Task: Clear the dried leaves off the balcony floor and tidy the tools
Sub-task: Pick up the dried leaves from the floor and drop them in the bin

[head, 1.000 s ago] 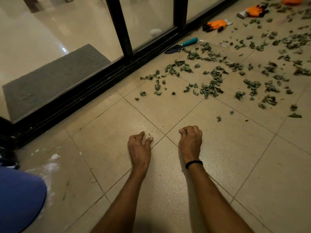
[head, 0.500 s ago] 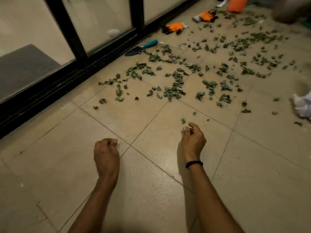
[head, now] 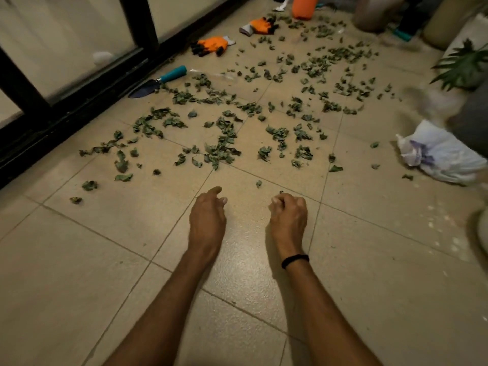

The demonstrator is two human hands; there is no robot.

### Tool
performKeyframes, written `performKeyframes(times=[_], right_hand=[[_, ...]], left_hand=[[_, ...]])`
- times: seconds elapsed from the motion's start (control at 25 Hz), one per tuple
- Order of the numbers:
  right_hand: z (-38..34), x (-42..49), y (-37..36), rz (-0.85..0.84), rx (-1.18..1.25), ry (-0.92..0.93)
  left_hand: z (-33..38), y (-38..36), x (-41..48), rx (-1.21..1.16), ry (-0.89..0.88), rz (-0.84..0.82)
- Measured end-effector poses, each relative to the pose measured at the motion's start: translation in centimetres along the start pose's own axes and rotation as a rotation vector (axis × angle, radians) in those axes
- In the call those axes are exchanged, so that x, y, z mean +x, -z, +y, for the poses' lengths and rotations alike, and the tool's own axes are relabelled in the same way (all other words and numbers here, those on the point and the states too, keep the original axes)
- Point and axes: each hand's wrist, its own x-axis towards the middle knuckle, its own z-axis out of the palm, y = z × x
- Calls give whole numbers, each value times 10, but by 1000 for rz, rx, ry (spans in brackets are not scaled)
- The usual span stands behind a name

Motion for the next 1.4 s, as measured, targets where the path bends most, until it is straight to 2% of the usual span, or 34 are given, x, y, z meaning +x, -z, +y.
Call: performKeyframes(times=[0.12,0.28,0.52,0.64,0.8,0.92,1.12,1.4], right_hand=[[21,21,21,2,-78,-22],[23,46,13,-97,-46,57],[21,55,8,-142,-101,112],[17,51,6,-123,-117,110],[9,38,2,-87,-178,95],[2,27,7,-129,-16,-37],[-30,-5,18,-316,267,-198],[-124,-62,21,-521,516,-173]], left_hand=[[19,-36,17,149,-154,-184],[37,-65,30,380,-191,-289],[54,-80,50,533,-204,-272],[59,-80,46,522,-189,-250],[50,-73,39,434,-51,-213],[41,-57,21,298,30,-146],[34,4,-16,46,130,108],[57,142,-52,-139,218,445]])
